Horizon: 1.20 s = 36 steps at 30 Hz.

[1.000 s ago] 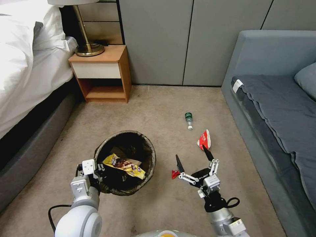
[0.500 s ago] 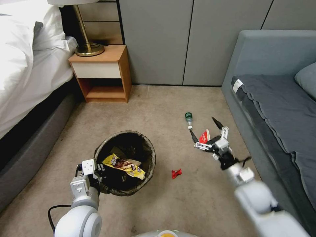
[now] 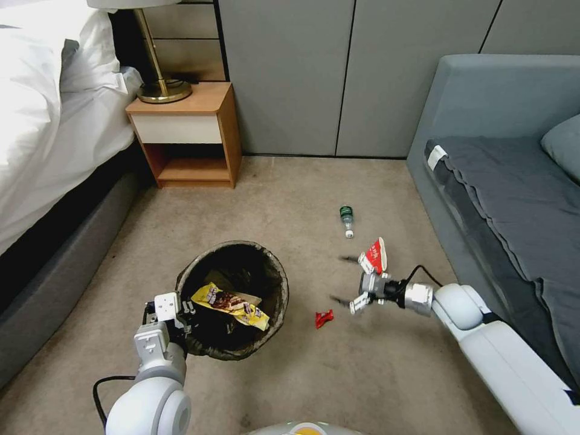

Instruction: Pick up the trash bin, then pick up the garbage from the floor and place it into the trash bin.

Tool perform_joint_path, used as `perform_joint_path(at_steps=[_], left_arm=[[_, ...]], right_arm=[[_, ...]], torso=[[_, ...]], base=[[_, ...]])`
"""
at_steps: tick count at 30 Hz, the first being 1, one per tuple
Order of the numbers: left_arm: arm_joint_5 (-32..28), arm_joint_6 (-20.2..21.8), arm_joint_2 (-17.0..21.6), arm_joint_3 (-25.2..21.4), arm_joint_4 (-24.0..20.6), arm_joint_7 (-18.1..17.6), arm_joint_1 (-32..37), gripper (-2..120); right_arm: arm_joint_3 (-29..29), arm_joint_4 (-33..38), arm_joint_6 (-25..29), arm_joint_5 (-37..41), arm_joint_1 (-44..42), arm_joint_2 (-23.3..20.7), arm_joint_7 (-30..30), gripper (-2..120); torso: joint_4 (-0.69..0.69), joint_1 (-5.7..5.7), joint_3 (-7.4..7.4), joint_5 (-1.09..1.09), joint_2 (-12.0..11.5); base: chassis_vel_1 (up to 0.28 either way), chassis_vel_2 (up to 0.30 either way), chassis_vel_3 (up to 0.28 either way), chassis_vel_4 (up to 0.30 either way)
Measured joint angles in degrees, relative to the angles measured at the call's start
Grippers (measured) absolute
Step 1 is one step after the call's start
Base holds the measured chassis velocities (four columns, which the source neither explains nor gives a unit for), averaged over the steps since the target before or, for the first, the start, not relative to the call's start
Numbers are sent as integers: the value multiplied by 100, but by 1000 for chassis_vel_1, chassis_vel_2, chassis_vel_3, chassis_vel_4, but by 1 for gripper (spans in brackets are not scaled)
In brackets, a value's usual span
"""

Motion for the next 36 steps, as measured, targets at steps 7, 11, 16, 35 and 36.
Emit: perform_joint_path(at_steps=[7, 11, 16, 35, 36], left_arm=[[38, 0, -30, 26, 15, -1, 19, 0], [46, -2, -41, 26, 15, -1, 36, 0], [47, -36, -42, 10, 31, -1, 75, 0], [76, -65, -51, 22, 34, -5, 129, 0], [79, -67, -51, 23, 31, -5, 129, 0]], right_arm=[[-170, -964, 195, -702, 302, 455, -7, 100], [-158, -1391, 266, -1045, 479, 732, -12, 100], [-160, -1925, 305, -1314, 742, 1091, 277, 100], [-231, -2895, 241, -1519, 1181, 1603, 865, 100], [-248, -2895, 233, -1515, 1159, 1613, 871, 100]], torso=[[0, 0, -1, -2, 0], [3, 0, 0, 0, 0], [2, 0, -1, 0, 0], [1, 0, 0, 0, 0], [1, 0, -1, 0, 0]], base=[[0, 0, 0, 0], [0, 0, 0, 0], [0, 0, 0, 0], [0, 0, 0, 0], [0, 0, 0, 0]])
